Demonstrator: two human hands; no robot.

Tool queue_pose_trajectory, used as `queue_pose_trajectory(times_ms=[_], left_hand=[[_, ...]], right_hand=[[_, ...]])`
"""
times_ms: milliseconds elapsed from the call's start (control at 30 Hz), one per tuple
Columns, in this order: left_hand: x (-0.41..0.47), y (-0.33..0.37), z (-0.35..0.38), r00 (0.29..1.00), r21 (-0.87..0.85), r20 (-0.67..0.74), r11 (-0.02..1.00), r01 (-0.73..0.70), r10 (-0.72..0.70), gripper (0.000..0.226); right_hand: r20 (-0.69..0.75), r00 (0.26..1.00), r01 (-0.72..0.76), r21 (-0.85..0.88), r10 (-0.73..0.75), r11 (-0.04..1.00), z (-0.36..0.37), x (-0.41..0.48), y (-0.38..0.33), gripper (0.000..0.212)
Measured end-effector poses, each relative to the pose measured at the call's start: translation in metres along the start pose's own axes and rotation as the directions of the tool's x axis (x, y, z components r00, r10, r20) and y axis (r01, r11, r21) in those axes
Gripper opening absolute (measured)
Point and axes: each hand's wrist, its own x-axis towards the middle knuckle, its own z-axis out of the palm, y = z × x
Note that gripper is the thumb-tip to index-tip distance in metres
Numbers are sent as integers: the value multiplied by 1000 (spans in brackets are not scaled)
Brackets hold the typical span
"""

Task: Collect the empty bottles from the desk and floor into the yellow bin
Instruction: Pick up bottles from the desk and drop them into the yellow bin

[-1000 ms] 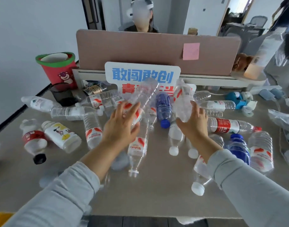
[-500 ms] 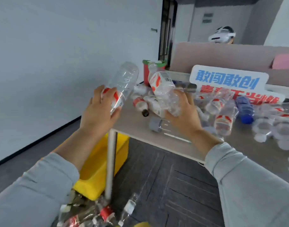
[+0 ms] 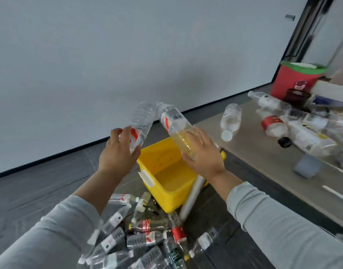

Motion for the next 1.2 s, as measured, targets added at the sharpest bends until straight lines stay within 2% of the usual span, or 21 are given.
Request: queue_pose_trajectory(times_ms=[100,133,233,333,533,667,733,933,1033,1200], left_hand=[[13,-6,16,999,16,47,1000,12,-13,56],[17,-7,21,998,20,58,1000,6,-8,56],[31,-8,36,996,47,87,999,-20,15,56],[40,-9,54,992,69,119,996,-58,50,57],[78,18,110,973,80,202,988,-131,112,60],[109,42,141,934,198,356,974,-112,35,76],[109,51,146,926,211,375,970,-123,36,75],[87,70,111,949,187,257,954,-235,183,49],[76,95,80,952,167,161,944,-286,260,41],[45,150,48,911,158,46,898,-411,409,36]], right_hand=[[215,964,-135,-122,159,983,24,35,-4,67],[235,958,-135,-136,164,981,30,43,-6,68],[202,975,-68,-144,97,987,41,52,-8,60],[188,978,-53,-211,94,976,46,50,10,56],[46,999,30,-242,-19,970,35,53,52,46],[-12,999,46,-201,-50,978,16,54,63,42],[-15,999,41,-218,-46,975,6,55,68,40],[72,997,33,-246,-15,969,-26,46,68,43],[54,999,18,-285,-3,958,-54,33,75,43],[-15,997,-71,-305,69,950,-105,-6,97,38]])
